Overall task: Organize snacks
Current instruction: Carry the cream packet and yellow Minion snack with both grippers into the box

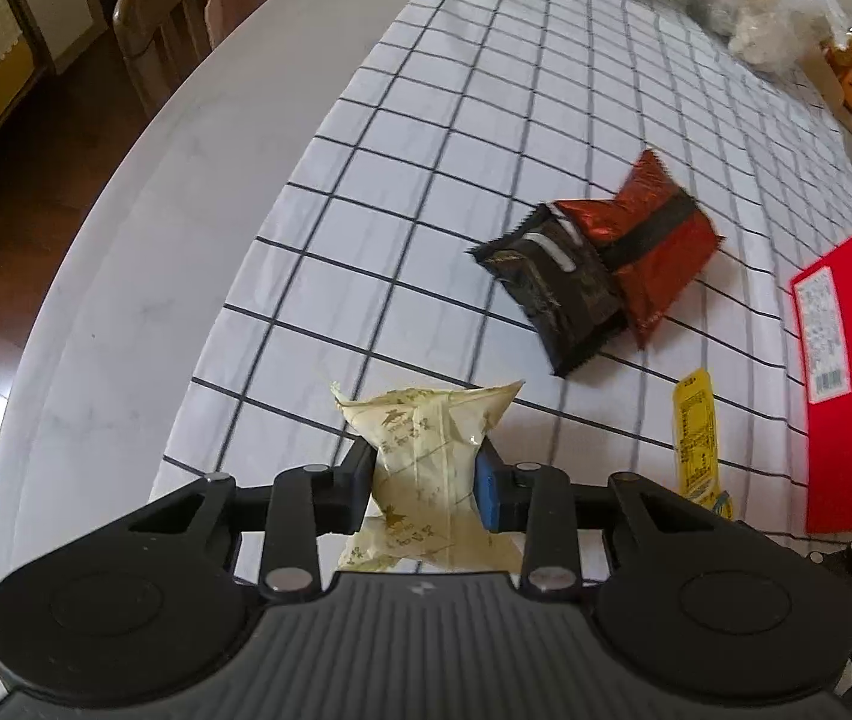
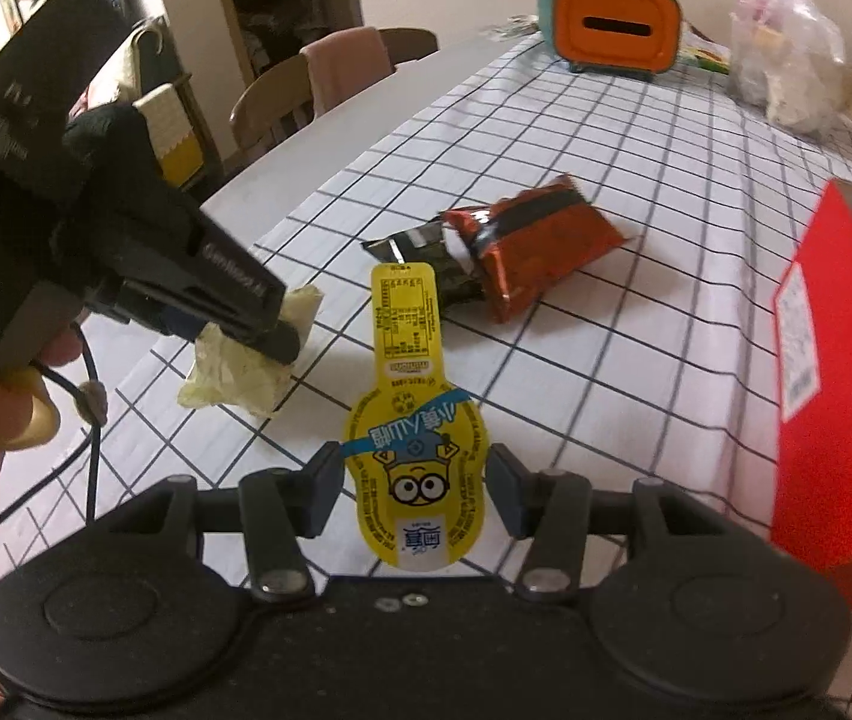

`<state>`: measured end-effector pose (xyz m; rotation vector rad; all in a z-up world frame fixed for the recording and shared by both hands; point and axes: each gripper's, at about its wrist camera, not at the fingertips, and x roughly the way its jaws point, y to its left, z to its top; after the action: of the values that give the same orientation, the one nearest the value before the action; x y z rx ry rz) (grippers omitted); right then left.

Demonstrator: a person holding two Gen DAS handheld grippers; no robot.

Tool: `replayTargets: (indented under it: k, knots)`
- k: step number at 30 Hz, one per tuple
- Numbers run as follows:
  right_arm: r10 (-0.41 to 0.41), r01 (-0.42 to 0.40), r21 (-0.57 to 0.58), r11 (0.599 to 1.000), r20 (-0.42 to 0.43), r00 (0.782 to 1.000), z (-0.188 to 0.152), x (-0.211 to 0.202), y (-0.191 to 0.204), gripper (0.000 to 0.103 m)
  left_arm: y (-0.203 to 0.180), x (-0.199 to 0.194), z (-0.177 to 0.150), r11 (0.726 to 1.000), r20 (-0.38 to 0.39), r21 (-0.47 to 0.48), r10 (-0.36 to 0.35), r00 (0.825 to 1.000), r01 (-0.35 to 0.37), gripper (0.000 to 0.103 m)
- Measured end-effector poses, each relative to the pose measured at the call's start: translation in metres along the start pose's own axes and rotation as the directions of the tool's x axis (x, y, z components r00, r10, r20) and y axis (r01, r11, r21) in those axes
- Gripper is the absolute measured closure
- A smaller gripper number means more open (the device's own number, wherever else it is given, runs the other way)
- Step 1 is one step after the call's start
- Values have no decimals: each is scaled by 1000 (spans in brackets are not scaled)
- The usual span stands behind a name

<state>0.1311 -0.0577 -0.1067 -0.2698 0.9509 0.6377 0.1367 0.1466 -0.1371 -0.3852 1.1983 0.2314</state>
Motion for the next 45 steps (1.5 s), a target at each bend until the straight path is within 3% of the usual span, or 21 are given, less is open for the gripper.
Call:
replayTargets:
  k: [11, 20, 36, 45]
  knots:
    - [10, -12, 68, 998, 33, 999, -3, -57, -32, 52, -39, -32, -15, 997, 42, 72, -43, 998, 40, 70]
    - [-52, 40, 120, 992, 101, 993, -3, -104, -76, 52, -96, -62, -22, 983, 89, 169, -88, 992, 72, 70]
    - [-178, 149, 203, 968, 135, 975, -11, -154, -170, 52, -222, -84, -29, 929, 143, 358, -157, 977, 97, 70]
    - [-244, 212, 264, 941, 95, 965, -22, -158, -234, 52, -290, -71, -35, 900, 148, 427, -163, 976, 86, 70]
